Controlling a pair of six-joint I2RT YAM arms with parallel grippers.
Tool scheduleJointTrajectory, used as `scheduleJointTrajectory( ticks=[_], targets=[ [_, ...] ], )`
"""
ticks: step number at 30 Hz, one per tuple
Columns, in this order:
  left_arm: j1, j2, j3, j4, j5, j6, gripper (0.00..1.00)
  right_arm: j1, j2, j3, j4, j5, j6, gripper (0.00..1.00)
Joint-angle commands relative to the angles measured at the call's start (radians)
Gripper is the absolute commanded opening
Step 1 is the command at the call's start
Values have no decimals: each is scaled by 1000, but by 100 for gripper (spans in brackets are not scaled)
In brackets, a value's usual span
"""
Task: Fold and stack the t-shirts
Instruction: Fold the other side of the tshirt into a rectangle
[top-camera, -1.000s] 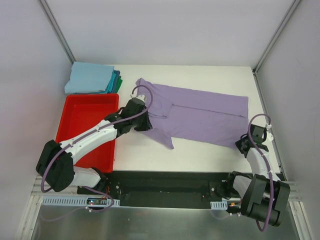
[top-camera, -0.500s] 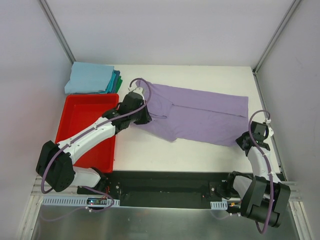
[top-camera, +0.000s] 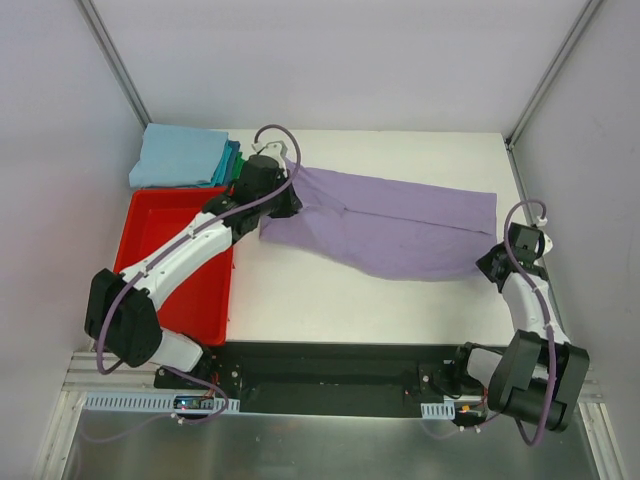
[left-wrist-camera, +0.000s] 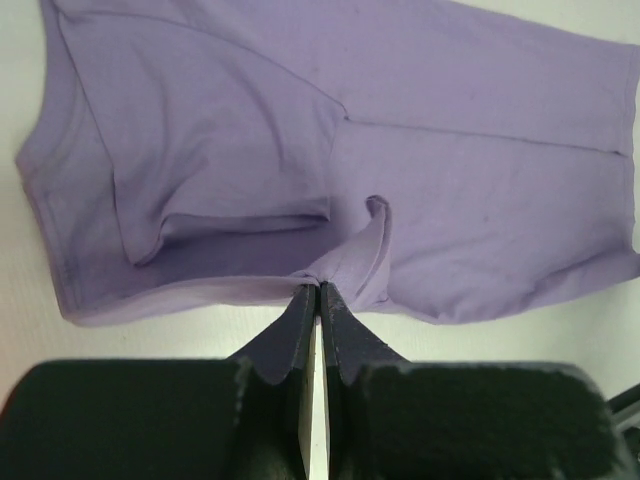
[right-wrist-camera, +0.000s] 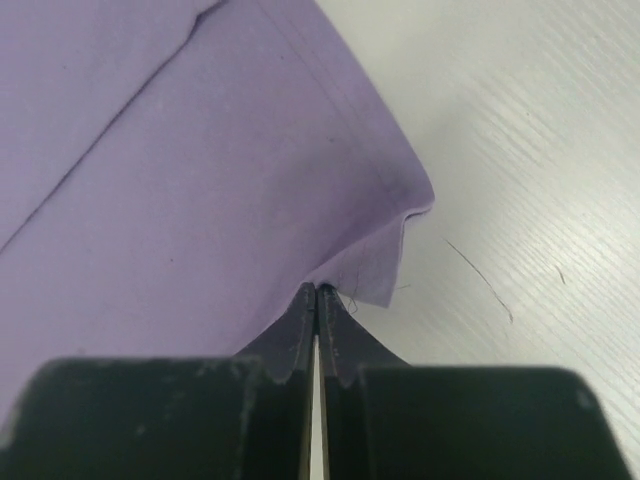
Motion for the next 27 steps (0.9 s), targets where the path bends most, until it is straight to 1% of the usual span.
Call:
scheduleJointTrajectory(
  ticks=[1, 10, 13, 20, 24, 27],
  targets=[
    [38, 57, 99, 44, 6, 80, 0, -3, 53, 96, 23, -14, -8, 0],
    [89, 174, 237, 104, 7, 239, 0, 0, 197, 211, 25, -15, -1, 0],
    [97, 218, 276, 131, 50, 298, 0, 3, 231, 242, 30, -10, 4, 0],
    [132, 322, 357, 181, 83, 362, 0, 6, 327, 312, 34, 2, 7, 0],
    [155, 378, 395, 181, 80, 382, 0, 11, 387, 351, 37, 6, 15, 0],
    [172, 430, 421, 223, 86, 405, 0, 15, 427, 377, 45, 12, 16, 0]
  ],
)
